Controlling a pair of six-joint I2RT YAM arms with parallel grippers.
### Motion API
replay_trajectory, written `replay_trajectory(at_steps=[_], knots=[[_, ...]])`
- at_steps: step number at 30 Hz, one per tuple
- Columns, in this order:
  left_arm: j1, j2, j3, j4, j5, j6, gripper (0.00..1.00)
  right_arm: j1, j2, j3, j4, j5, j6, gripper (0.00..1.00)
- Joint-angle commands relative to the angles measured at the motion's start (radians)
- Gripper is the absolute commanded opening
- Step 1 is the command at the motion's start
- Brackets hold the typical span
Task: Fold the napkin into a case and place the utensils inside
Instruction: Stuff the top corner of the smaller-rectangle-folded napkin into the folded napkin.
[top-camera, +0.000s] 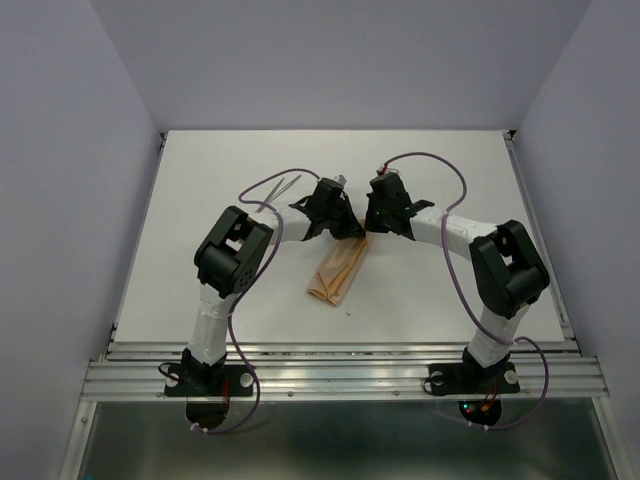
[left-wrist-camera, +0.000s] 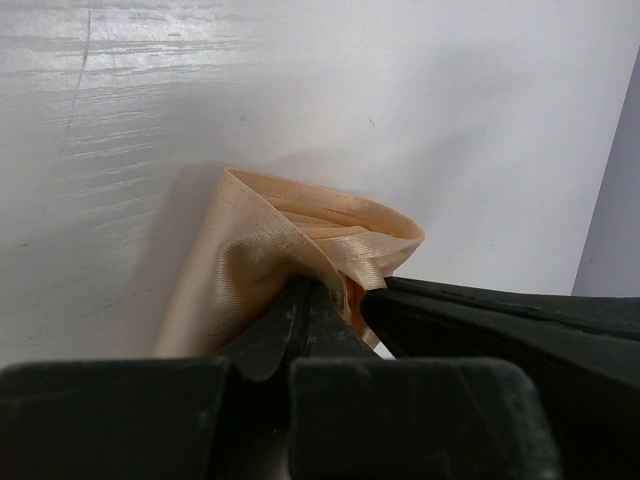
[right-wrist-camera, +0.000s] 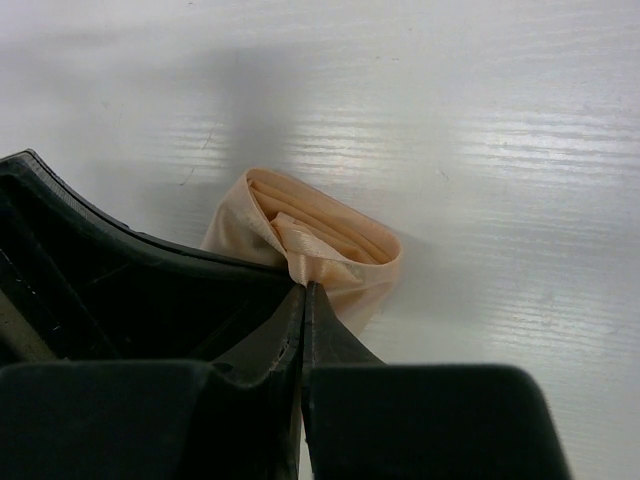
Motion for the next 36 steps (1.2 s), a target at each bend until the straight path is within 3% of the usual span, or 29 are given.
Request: replay_trajectory(at_steps=[1,17,36], knots=[[0.004,-0.052,-0.002,0.002,0.005,0.022,0.0,0.002,-0.042,-0.007,0.041,-0.025,0.009,0.01],[0.058,-0.184,-0.071,0.029,0.037,0.025,0.0,0.002,-0.023,-0.003,0.041,-0.029,0.009,0.01],[0.056,-0.069,-0.027,0.094,0.135,-0.013,0.0,0.002,-0.017,0.016,0.041,-0.037,0.014,0.01]])
